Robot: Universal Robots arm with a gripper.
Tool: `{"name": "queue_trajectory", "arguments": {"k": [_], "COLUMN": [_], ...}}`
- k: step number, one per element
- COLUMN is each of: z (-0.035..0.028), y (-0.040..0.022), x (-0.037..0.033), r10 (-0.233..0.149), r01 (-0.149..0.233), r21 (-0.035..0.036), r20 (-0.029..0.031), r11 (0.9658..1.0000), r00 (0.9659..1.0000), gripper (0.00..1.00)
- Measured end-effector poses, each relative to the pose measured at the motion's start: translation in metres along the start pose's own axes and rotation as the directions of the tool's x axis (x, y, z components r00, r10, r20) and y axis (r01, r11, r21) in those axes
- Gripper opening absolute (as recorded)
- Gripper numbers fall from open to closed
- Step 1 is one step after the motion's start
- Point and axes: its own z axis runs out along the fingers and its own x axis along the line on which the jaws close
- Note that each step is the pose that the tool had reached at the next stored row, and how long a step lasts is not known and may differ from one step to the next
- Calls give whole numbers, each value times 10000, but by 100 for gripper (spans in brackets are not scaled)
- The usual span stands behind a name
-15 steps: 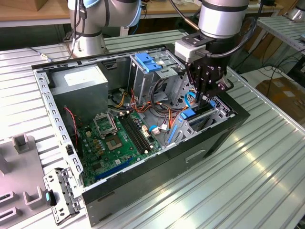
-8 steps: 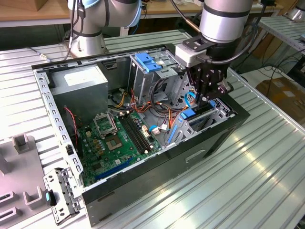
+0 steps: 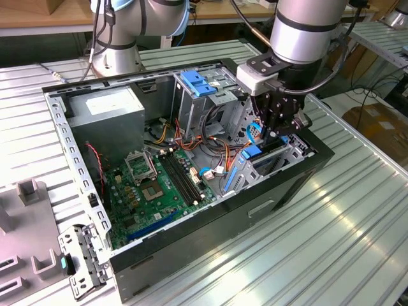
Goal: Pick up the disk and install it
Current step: 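Insert the second disk wire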
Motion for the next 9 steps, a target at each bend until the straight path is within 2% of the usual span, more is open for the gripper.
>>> {"name": "queue_trajectory", "arguments": {"k": [1,3,6,7,8,9], "z": [2,4,7,8,8,8], "y": [4,11,21,21,21,21], "x": [16,29,87,89,91,94], "r10": [14,19,74,87,98,99], "r01": [-14,-19,-74,-88,-99,-100], "r21": [7,6,3,7,16,22], "r20": [100,149,468,548,612,620], "r11": [10000,10000,10000,10000,9999,9999], "r00": [9999,9999,9989,9985,9981,9980], "gripper": [16,16,16,16,16,16]}}
